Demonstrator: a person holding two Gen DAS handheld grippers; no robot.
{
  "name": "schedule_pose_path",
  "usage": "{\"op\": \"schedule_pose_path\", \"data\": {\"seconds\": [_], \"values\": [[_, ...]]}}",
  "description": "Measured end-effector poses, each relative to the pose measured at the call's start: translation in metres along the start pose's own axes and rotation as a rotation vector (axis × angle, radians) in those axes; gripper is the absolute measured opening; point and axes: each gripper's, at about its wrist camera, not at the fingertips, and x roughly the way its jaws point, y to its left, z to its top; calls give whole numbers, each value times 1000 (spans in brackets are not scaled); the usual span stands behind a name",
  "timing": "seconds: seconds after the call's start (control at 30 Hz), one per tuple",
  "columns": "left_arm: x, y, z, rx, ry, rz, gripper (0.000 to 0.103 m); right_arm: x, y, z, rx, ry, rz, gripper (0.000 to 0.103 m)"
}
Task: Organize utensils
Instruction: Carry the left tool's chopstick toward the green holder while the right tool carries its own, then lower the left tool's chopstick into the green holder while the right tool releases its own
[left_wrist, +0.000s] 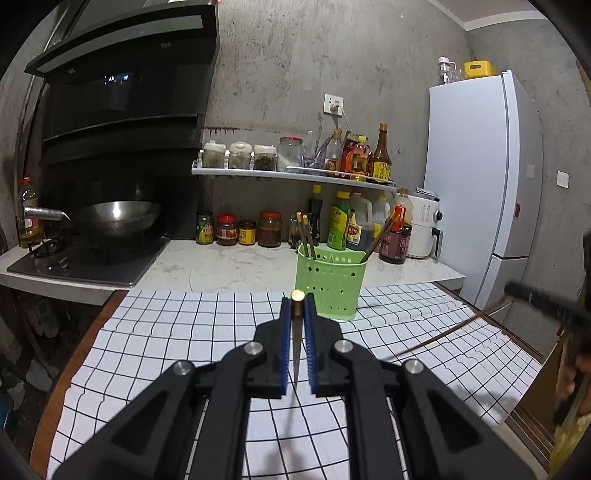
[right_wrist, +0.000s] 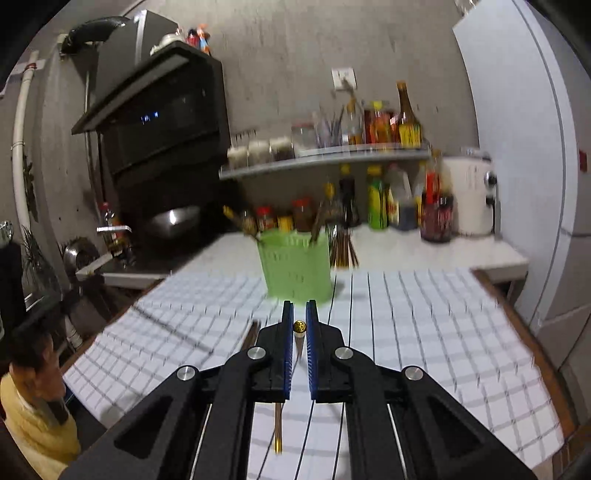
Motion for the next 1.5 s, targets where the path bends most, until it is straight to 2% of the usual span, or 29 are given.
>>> {"op": "schedule_pose_path", "data": {"seconds": [0.17, 0.33, 0.5, 0.8, 1.0, 1.23, 1.4, 1.5], "values": [[-2, 0, 4, 10, -10, 9, 7, 6, 8, 38, -54, -40, -19, 7], [3, 2, 8, 8, 3, 0, 7, 25, 18, 52, -105, -14, -27, 7], [3, 3, 20, 31, -4, -15, 7, 40, 15, 62, -86, 3, -5, 7], [34, -6, 22, 75, 87, -19, 7, 57, 1, 65, -61, 23, -29, 8], [51, -3, 11, 47, 148, -9, 7, 67, -7, 55, -44, 51, -33, 8], [34, -9, 29, 70, 67, -27, 7, 60, 0, 56, -78, -15, -46, 7], [27, -24, 67, 139, -44, -33, 7, 67, 11, 79, -111, -65, -25, 7], [33, -34, 100, 138, -125, -50, 7, 78, 21, 104, -131, -138, -1, 7]]}}
